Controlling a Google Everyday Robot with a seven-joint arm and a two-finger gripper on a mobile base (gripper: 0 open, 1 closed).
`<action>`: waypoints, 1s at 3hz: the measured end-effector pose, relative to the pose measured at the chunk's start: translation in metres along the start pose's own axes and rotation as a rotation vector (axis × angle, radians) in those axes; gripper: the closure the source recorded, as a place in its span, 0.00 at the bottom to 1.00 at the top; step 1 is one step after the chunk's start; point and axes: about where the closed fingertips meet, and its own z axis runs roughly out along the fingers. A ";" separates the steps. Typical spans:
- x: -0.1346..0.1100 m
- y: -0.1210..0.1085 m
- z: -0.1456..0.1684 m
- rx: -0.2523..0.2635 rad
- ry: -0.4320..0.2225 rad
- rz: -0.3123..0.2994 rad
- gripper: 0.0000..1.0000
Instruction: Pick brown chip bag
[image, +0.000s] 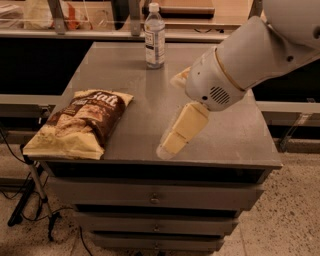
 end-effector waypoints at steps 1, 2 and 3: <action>-0.025 -0.001 0.035 -0.002 -0.043 -0.027 0.00; -0.041 -0.001 0.071 0.022 -0.038 -0.046 0.00; -0.049 -0.006 0.100 0.069 -0.036 -0.059 0.00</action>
Offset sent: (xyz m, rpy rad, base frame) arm 0.0328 0.1162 -0.0543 0.0010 -0.0898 0.0003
